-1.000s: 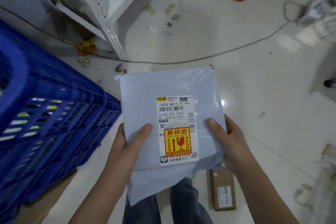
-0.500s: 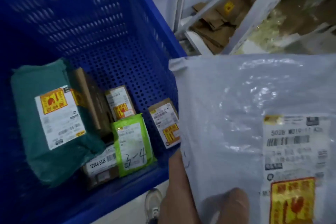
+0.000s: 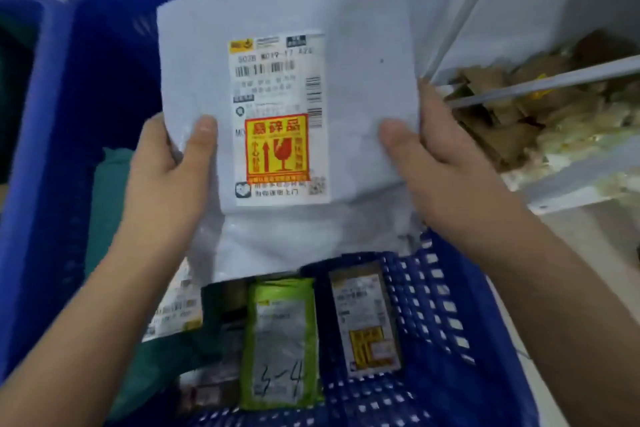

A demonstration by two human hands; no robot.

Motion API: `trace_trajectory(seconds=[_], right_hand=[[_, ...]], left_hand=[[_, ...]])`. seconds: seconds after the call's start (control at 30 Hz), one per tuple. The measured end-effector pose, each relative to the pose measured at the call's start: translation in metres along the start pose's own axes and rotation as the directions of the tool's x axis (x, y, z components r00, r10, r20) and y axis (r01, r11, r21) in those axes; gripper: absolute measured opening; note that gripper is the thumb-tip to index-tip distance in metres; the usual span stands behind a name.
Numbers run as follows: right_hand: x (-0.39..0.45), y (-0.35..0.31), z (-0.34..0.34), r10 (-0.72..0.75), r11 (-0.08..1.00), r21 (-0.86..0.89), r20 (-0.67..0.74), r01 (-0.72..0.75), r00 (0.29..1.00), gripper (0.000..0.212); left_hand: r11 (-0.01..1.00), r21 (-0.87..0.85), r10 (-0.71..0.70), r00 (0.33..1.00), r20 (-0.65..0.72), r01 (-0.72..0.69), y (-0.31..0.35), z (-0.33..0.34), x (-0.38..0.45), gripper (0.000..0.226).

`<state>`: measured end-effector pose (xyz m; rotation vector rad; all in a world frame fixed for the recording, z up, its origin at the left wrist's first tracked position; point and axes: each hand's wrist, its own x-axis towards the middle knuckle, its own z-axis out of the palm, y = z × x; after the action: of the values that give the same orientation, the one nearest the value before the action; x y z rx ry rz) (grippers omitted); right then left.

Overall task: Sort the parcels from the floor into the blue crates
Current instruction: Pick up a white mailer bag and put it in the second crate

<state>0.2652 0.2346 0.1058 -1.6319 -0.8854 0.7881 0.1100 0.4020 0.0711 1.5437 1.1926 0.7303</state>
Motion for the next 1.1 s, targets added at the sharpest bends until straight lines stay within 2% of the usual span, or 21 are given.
trace_trajectory(seconds=[0.07,0.13,0.27,0.33,0.43,0.53,0.67,0.8,0.87,0.97,1.03,1.1], right_hand=[[0.058,0.002,0.014,0.004,0.992,-0.123,-0.017,-0.006,1.0,0.041],[0.1,0.011,0.022,-0.043,0.987,-0.156,-0.072,0.031,0.996,0.049],[0.157,0.053,0.047,-0.027,0.976,-0.216,-0.109,0.003,0.994,0.055],[0.176,0.079,0.06,0.023,0.981,-0.187,-0.171,-0.055,0.985,0.052],[0.183,0.116,0.066,0.084,0.983,-0.13,-0.296,-0.127,0.952,0.047],[0.181,0.152,0.07,0.147,0.973,-0.129,-0.286,-0.19,0.947,0.049],[0.185,0.19,0.081,0.221,0.953,-0.127,-0.334,-0.276,0.917,0.048],[0.195,0.214,0.087,0.204,0.958,-0.122,-0.348,-0.26,0.915,0.045],[0.2,0.226,0.088,0.184,0.958,-0.142,-0.362,-0.249,0.914,0.046],[0.201,0.244,0.089,0.217,0.911,-0.24,-0.411,-0.335,0.885,0.059],[0.195,0.256,0.086,0.225,0.846,-0.373,-0.399,-0.381,0.889,0.071],[0.188,0.267,0.081,0.293,0.68,-0.62,-0.259,-0.391,0.92,0.081]], left_hand=[[0.998,0.05,-0.034,0.999,0.005,0.034,-0.008,0.018,0.04,0.032],[0.997,0.034,-0.068,0.998,-0.004,0.068,-0.015,0.034,0.071,0.034],[0.972,-0.113,-0.222,0.967,-0.126,0.208,-0.039,0.054,0.113,0.039],[0.969,-0.139,-0.231,0.95,-0.211,0.204,-0.055,0.068,0.122,0.045],[0.975,-0.006,-0.217,0.937,-0.273,0.224,-0.077,0.094,0.123,0.054],[0.946,0.119,-0.268,0.935,-0.234,0.301,-0.102,0.113,0.123,0.063],[0.946,0.151,-0.247,0.94,-0.236,0.287,-0.134,0.127,0.128,0.066],[0.973,0.083,-0.194,0.956,-0.221,0.216,-0.149,0.135,0.138,0.066],[0.973,0.119,-0.169,0.964,-0.206,0.196,-0.158,0.141,0.144,0.064],[0.955,0.153,-0.231,0.961,-0.151,0.253,-0.174,0.152,0.146,0.056],[0.933,0.196,-0.292,0.953,-0.083,0.303,-0.187,0.159,0.147,0.052],[0.912,0.242,-0.34,0.94,-0.003,0.33,-0.198,0.164,0.146,0.053]])
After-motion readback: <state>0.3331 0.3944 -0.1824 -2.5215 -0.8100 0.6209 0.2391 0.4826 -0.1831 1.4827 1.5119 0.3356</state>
